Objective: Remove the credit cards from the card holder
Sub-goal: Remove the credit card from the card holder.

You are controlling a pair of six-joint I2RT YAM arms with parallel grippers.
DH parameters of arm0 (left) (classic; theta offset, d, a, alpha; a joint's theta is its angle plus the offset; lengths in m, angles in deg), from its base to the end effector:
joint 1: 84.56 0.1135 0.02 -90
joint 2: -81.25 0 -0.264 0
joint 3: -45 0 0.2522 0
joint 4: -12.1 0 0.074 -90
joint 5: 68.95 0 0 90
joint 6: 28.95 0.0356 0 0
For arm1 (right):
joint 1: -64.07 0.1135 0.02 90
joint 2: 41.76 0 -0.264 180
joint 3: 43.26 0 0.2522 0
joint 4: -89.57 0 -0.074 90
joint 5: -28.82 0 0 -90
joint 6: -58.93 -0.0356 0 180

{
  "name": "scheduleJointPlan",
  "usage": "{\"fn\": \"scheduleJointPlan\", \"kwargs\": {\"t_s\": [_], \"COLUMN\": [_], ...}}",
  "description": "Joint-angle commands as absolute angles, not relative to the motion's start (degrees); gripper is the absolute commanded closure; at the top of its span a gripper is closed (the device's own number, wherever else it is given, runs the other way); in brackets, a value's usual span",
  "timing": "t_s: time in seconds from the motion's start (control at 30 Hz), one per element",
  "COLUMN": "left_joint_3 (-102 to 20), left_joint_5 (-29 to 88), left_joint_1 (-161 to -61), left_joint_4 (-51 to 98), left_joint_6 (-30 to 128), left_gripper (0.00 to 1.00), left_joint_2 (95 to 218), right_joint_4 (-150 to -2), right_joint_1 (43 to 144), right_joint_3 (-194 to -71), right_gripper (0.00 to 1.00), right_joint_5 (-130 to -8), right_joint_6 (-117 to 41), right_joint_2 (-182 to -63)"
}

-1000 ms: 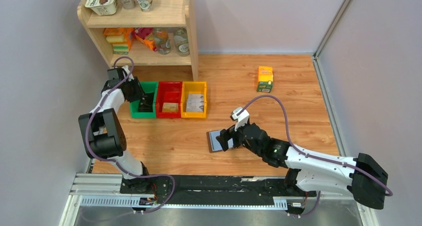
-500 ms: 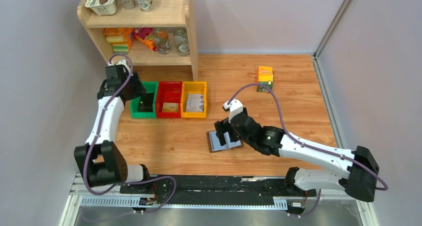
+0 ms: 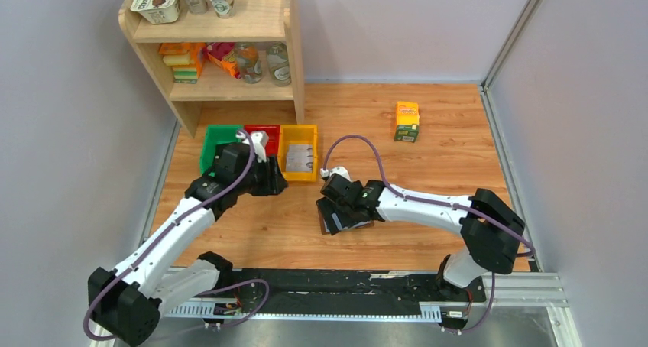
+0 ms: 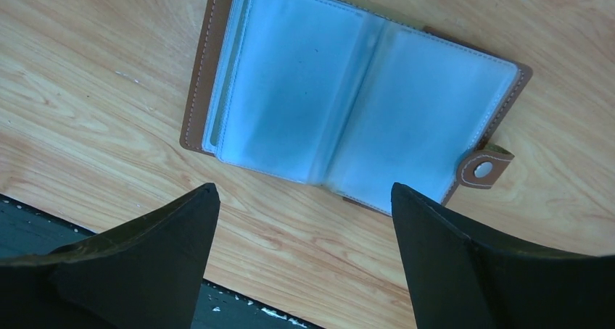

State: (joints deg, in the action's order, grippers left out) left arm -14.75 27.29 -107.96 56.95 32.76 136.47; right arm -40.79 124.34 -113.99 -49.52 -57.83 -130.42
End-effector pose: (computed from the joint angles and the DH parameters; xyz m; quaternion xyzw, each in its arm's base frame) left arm 0.1859 -0.0847 0.2795 -0.0158 0.9063 -0.2273 0.3560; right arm 0.1527 0.2529 0.1992 -0.2624 0.9401 0.0610 0.2089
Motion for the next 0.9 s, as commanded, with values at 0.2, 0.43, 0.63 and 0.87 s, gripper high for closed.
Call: {"fn": "scheduleJointPlan", "kwargs": {"t_s": [0.2, 0.43, 0.63, 0.87], "left_joint_3": [-6.4, -6.1, -6.1, -6.1], "left_joint_5": [23.4, 22.9, 23.0, 24.3], "left_joint_1": [-121.2, -121.5, -121.5, -121.6], "left_joint_4": [42.0, 41.7, 41.8, 41.2], "left_joint_6": [17.8, 17.5, 17.5, 16.9], "left_gripper": [0.41, 0.41, 0.41, 0.41], "left_joint_2": [142.9, 143.6, 143.5, 144.4], "right_joint_4": [-40.5, -40.1, -39.9, -40.6], "right_joint_1": [122.0, 121.8, 121.6, 120.4], "right_joint_3": [-119.5, -120.9, -120.0, -117.8], "right_gripper": [0.09, 0.1, 0.13, 0.32], "right_joint_5": [-55.4, -56.8, -54.9, -55.1], "right_joint_6": [-58.7, -57.8, -58.3, -58.0], "right_joint_2": [-135.5, -138.9, -140.5, -140.4]}}
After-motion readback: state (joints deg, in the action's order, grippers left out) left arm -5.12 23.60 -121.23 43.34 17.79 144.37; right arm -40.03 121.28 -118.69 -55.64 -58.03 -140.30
